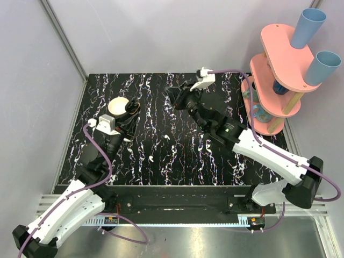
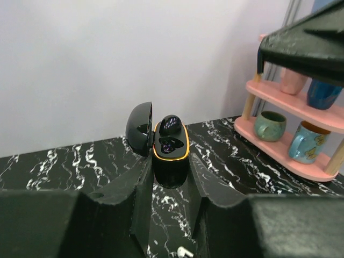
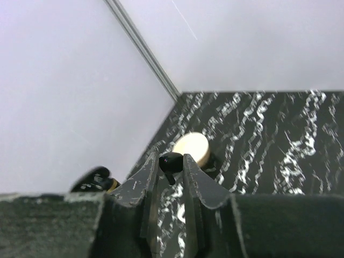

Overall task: Insert the wireless bluetooth earbuds into the charging case
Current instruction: Insert the left earbud into the left side groove of the charging case.

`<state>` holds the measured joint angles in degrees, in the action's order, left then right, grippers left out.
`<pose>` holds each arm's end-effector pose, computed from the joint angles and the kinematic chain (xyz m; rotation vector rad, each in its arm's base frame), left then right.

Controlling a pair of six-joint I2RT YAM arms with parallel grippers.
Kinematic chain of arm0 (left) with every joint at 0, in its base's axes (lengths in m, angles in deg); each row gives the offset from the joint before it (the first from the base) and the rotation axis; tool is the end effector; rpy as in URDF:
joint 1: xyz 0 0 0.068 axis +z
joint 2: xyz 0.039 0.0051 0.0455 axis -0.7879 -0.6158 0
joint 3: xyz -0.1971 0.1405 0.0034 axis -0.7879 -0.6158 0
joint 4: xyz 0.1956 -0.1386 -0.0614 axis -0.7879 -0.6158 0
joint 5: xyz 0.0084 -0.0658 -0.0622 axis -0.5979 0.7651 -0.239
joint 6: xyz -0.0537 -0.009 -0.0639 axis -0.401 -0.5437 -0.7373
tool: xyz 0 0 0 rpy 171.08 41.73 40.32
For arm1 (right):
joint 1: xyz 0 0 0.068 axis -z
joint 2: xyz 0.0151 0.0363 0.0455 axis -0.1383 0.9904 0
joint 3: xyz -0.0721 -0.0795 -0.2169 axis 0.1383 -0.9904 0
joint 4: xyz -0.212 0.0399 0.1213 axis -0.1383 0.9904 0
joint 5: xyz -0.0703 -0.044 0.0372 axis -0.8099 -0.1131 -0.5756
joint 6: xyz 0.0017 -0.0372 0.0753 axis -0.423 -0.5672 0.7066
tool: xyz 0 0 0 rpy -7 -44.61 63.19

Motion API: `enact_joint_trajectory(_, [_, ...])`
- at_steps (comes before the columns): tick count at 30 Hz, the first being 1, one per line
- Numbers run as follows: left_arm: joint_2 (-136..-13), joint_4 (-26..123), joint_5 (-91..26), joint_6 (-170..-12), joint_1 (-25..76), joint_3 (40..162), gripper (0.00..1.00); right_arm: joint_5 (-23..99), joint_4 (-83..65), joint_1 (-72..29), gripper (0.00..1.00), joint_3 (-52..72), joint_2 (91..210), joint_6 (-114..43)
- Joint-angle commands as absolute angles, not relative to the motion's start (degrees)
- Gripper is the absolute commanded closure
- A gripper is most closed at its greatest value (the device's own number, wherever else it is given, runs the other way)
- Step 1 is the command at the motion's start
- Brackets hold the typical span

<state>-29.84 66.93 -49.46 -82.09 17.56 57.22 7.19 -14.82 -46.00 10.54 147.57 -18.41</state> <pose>0.1647 -0.0992 0.3287 0.2130 1.2538 -0.4663 0.2275 0.2636 0.3986 -0.0765 1.5736 0.7784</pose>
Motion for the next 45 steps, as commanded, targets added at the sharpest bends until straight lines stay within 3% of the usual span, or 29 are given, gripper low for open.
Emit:
enact_joint_trajectory(1, [-31.6,77.0,-44.5,-83.0,17.6,57.7,1.00,9.6,-26.2,-47.2,0.83,9.6,144.4,-21.0])
enact_joint_trajectory(16, [-39.9,87.5,-34.4,-85.9,17.6,59.1,1.00,21.2,-34.2,-50.8,0.81,9.0,146.0,-27.4])
enact_joint_trajectory(45, [-41.4,93.0,-34.6,-86.0,17.5,58.6,1.00,26.5,-27.8,-51.7,0.84,12.1,150.8,-24.4])
